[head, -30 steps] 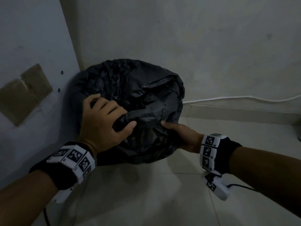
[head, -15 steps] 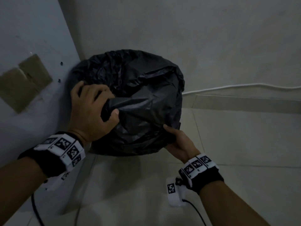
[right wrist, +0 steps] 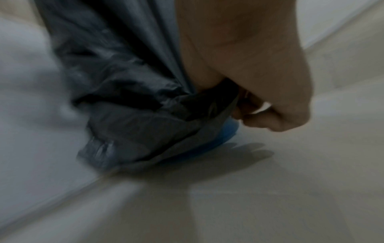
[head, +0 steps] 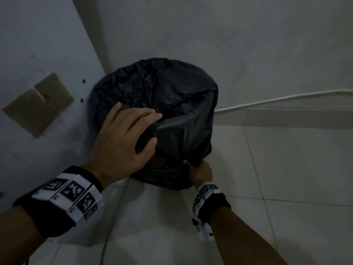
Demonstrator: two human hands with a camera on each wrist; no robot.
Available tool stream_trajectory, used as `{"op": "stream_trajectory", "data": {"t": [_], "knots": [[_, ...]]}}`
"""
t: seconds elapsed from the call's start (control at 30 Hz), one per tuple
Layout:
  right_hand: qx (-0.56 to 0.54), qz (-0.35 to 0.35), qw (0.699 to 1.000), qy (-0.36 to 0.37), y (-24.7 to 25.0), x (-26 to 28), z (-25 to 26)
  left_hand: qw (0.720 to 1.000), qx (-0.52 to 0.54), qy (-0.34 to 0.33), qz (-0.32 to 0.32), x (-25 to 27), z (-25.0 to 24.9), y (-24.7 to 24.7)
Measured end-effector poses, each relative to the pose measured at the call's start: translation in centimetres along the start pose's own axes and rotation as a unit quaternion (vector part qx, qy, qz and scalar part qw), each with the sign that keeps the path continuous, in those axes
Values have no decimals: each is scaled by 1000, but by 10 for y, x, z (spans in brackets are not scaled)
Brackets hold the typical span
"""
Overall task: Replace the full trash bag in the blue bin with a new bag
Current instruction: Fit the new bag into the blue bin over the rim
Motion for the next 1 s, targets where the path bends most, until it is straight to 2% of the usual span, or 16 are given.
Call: {"op": "stream_trajectory", "data": {"t": [0.1,0.2,0.27,0.3,0.37,0.43,0.47,0.53,0.63,0.7,0.77,0.83,0.93,1.0], "knots": [[189,-28,981,-18,-2,2,-18,1000,-7,-7,22,-1,-8,-1],[265,-47,963,-32,4,8,-35,998,4,6,58,3,-15,-9],[239,-41,970,-32,9,6,-41,997,-3,11,82,4,-16,-14],[181,-35,982,-35,13,4,-41,995,-11,14,94,5,-16,-17],[-3,-32,998,-54,22,-1,-42,993,-34,20,108,5,-14,-23],[-179,-29,977,-109,28,-3,-49,992,-59,35,110,5,-11,-27],[-211,-30,969,-125,30,-5,-53,991,-69,45,107,5,-9,-28],[-156,-24,980,-120,36,-6,-59,992,-70,59,91,6,-6,-29],[31,-18,996,-80,36,-4,-64,996,-22,74,47,6,1,-21],[115,-51,991,-40,35,0,-63,996,0,85,23,9,11,-15],[150,-104,983,13,33,6,-60,995,-6,96,23,13,24,-11],[179,-82,981,-2,30,11,-60,994,-14,105,26,17,33,-7],[136,-32,990,-14,34,9,-63,995,-11,99,-15,17,32,4],[-5,-15,1000,-9,39,6,-61,994,39,94,-39,12,26,9]]}}
Point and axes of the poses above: each hand's wrist, its own x-axis away from the middle knuckle, its own y-axis out of the back of the hand, z = x × y, the point moved 6 cm from there along -x, towards the middle knuckle, and after that the axes turned 1 degree about -x, right-handed, at the moved point
